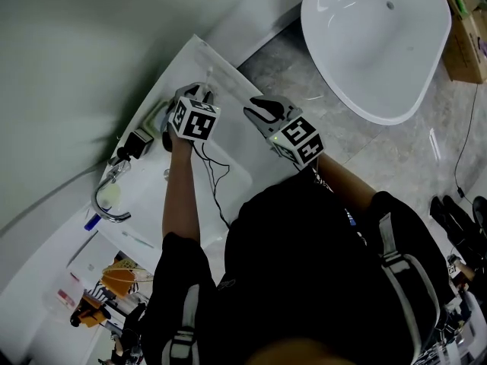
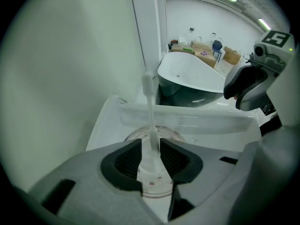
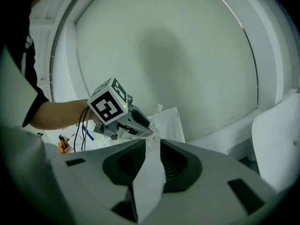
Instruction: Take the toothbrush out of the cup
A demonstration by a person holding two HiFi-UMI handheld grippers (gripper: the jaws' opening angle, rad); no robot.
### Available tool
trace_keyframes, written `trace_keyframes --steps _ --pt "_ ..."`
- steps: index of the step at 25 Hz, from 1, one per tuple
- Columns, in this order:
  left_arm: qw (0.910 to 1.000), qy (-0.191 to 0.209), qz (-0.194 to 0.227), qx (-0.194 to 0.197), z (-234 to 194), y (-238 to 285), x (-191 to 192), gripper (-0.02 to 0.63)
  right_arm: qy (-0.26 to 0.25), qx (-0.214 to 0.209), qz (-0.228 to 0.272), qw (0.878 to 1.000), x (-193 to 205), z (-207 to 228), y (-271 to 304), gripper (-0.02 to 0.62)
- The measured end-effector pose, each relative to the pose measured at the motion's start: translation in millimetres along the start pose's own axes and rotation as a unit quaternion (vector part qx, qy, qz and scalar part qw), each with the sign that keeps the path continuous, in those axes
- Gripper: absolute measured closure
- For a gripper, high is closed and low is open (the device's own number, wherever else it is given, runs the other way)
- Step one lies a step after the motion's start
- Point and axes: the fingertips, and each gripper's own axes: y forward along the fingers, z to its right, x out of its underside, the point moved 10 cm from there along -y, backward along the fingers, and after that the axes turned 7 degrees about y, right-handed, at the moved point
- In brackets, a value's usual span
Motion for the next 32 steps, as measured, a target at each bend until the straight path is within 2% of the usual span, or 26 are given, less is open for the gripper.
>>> trace_keyframes --steps 2,6,11,16,25,32 --pt "0.9998 0.013 -0.004 -0.016 1 0 0 0.511 0.001 0.002 0.001 1.0 0 1 -1 0.492" --pt "0.9993 0.02 0.004 -0.03 1 -2 0 0.549 0.001 0.006 0.005 1.0 0 3 -4 0.497" --pt "0.9987 0.011 0.03 -0.039 -2 -10 -1 0.552 -0.002 0.01 0.003 1.0 0 1 -5 0.497" --pt "0.9942 -0.01 0.083 -0.068 -3 -33 -9 0.552 -0.013 0.011 0.005 1.0 -2 -2 -8 0.499" --pt "0.9743 -0.042 0.197 -0.102 3 -99 -15 0.551 -0.032 0.01 0.015 0.999 -4 -22 -9 0.497" --pt "0.9526 -0.093 0.281 -0.071 25 -141 -5 0.551 -0.046 0.005 0.02 0.999 -4 -39 -16 0.495"
